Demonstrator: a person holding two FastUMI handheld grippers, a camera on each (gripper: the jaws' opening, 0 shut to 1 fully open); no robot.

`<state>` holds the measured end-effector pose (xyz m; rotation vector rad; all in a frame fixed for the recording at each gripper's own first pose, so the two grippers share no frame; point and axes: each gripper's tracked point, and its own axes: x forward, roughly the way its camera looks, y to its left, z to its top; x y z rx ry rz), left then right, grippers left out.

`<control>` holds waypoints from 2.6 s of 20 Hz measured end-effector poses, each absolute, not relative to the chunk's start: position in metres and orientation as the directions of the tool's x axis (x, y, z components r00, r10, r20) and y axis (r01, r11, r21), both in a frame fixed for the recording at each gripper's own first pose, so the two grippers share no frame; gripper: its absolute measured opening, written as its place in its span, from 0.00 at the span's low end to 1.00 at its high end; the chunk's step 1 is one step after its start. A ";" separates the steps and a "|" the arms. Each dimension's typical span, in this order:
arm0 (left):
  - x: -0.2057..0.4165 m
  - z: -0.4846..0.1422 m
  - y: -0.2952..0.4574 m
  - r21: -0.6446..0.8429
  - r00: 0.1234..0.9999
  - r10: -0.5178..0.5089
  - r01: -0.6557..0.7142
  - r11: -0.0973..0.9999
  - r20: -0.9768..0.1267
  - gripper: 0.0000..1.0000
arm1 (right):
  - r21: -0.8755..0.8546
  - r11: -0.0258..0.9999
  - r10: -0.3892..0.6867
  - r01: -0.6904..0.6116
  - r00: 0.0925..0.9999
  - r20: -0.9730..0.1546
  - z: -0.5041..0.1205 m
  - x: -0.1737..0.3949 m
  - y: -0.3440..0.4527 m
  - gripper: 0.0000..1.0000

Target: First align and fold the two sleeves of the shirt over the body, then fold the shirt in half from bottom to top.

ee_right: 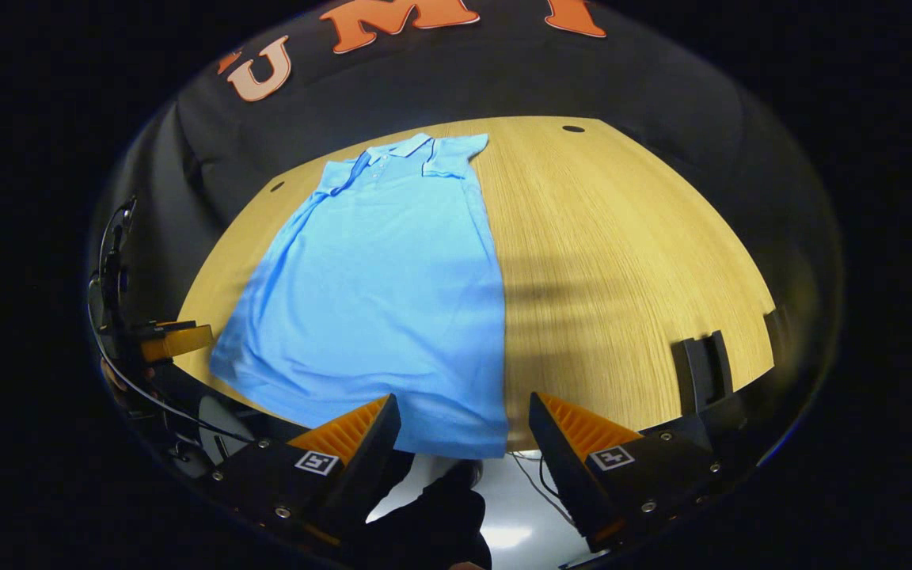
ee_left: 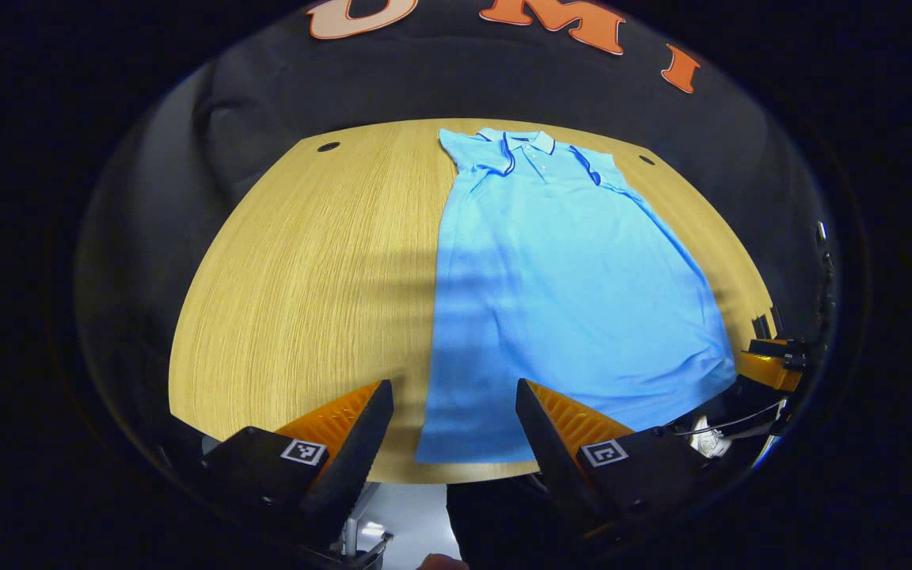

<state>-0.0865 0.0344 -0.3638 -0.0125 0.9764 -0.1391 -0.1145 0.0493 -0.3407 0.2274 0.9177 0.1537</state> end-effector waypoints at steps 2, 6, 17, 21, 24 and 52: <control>-0.091 -0.368 0.036 -0.068 0.563 -0.120 0.113 0.991 -0.818 1.00 | 0.264 0.964 0.232 -0.034 0.596 -0.769 -0.349 -0.117 0.052 0.99; -0.094 -0.387 0.042 -0.059 0.594 -0.106 0.099 0.993 -0.798 1.00 | 0.244 0.969 0.221 -0.044 0.595 -0.773 -0.360 -0.117 0.056 0.98; -0.093 -0.407 0.036 -0.026 0.714 -0.113 0.131 0.991 -0.692 1.00 | 0.112 0.986 0.165 -0.122 0.668 -0.725 -0.365 -0.113 0.058 0.51; -0.086 -0.406 0.014 -0.020 0.725 -0.126 0.154 0.988 -0.677 0.61 | 0.154 0.985 0.166 -0.080 0.692 -0.703 -0.366 -0.101 0.064 0.10; -0.084 -0.401 0.007 0.023 0.703 -0.088 0.147 0.989 -0.706 0.09 | 0.287 0.958 0.229 -0.019 0.651 -0.724 -0.358 -0.103 0.077 0.01; 0.114 -0.202 0.008 -0.142 0.825 -0.246 0.201 0.969 -0.509 0.05 | 0.369 0.929 0.198 -0.011 0.859 -0.473 -0.176 0.078 0.041 0.01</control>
